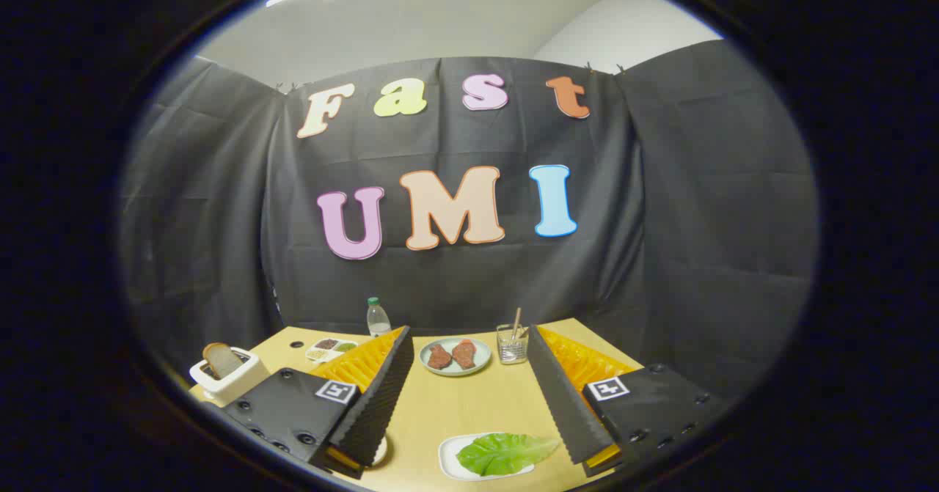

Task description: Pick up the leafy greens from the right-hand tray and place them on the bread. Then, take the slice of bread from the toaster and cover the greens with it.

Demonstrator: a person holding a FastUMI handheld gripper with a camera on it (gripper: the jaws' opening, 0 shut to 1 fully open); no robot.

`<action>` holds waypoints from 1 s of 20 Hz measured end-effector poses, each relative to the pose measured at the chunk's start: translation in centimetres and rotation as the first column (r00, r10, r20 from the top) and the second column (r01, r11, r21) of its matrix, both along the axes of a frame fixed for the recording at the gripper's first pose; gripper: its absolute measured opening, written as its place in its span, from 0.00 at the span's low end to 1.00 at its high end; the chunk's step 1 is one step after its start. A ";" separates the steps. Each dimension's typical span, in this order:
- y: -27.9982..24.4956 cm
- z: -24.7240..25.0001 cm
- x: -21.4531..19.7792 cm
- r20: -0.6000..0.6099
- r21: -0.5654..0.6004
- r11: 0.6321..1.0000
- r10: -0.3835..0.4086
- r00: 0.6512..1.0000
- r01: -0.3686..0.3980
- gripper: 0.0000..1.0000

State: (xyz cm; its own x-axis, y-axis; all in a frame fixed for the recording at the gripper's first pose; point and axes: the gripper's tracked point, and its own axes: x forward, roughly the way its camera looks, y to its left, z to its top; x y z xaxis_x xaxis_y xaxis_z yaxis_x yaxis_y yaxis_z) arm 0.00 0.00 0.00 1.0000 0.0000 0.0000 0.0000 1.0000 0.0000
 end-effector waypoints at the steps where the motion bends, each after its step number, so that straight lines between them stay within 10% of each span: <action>1: -0.2 0.1 -0.1 0.002 -0.001 1.000 -0.007 1.000 0.007 0.98; 20: -4.4 -3.2 -0.1 -0.097 0.003 0.998 -0.056 0.994 0.057 0.98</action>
